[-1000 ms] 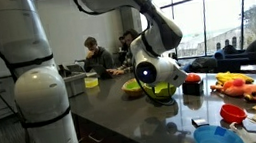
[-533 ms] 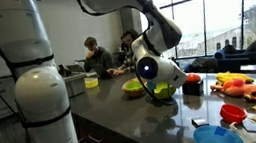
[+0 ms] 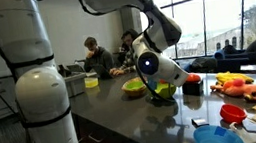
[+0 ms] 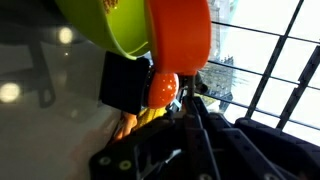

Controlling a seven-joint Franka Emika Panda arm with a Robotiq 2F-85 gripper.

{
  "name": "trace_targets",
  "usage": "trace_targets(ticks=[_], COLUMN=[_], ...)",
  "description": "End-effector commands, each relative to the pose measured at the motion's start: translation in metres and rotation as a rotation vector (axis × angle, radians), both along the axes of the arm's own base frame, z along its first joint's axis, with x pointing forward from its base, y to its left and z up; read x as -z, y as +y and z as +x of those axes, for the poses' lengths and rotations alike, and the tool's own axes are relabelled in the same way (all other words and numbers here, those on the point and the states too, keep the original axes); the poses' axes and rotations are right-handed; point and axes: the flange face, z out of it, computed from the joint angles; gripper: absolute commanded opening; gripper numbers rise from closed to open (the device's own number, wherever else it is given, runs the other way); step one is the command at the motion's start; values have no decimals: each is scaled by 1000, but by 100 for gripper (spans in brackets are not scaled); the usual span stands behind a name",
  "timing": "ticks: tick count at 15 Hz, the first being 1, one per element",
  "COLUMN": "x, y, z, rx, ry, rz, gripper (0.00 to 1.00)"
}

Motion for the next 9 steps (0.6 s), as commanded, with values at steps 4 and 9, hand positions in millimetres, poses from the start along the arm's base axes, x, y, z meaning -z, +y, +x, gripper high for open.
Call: trace_targets(ticks=[4,9], x=[-8,-13], y=[2,6], z=[5,7], rx=[-21,-23], ry=[71,104], rz=[-53,-98], gripper=[1,1])
